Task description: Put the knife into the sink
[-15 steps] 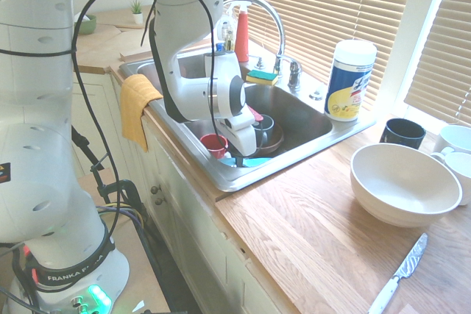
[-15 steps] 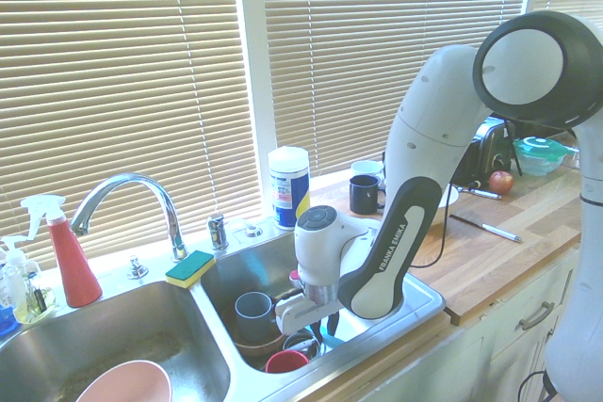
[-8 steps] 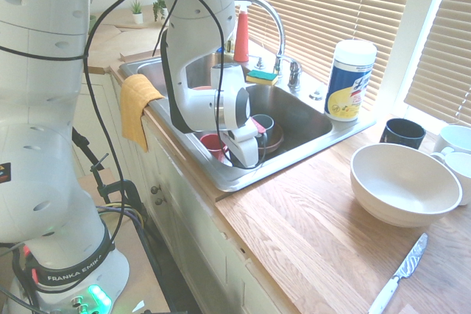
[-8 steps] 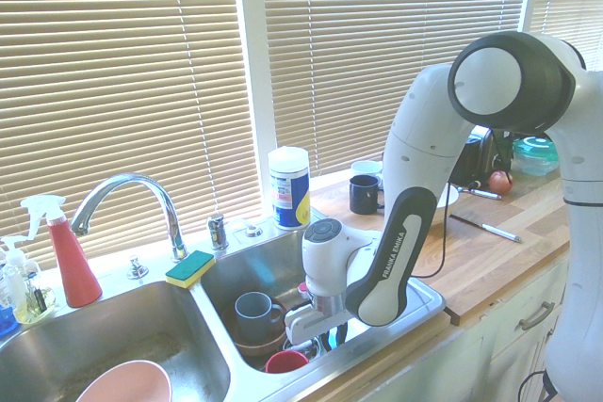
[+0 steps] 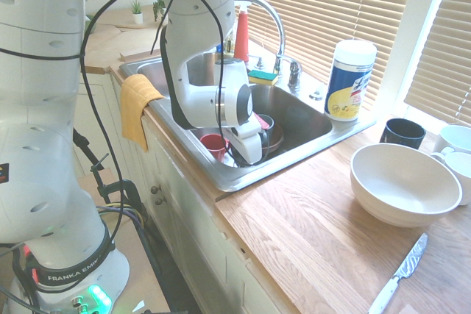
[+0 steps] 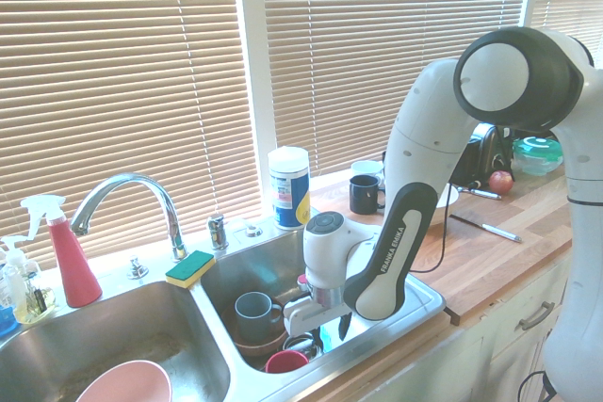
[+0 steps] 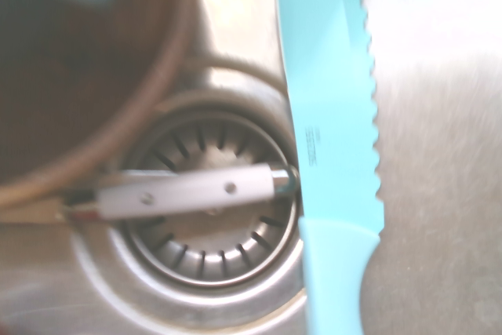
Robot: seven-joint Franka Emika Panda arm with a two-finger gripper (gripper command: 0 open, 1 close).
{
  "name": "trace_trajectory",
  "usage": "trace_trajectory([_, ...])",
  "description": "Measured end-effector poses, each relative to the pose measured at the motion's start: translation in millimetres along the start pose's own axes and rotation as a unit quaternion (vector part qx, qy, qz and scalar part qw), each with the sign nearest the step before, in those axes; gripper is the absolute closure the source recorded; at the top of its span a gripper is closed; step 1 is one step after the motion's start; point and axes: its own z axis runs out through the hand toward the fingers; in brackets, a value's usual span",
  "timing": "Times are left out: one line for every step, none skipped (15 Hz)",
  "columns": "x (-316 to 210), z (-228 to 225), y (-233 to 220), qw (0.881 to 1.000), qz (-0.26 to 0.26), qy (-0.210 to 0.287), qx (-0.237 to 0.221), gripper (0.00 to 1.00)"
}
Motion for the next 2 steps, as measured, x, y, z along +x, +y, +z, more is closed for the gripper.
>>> trace_trajectory([-1, -21, -6, 1.000, -0.006, -0.007, -0.002, 0.00])
trace_trajectory([-2, -41, -11, 1.000, -0.010, -0.013, -0.003, 0.00])
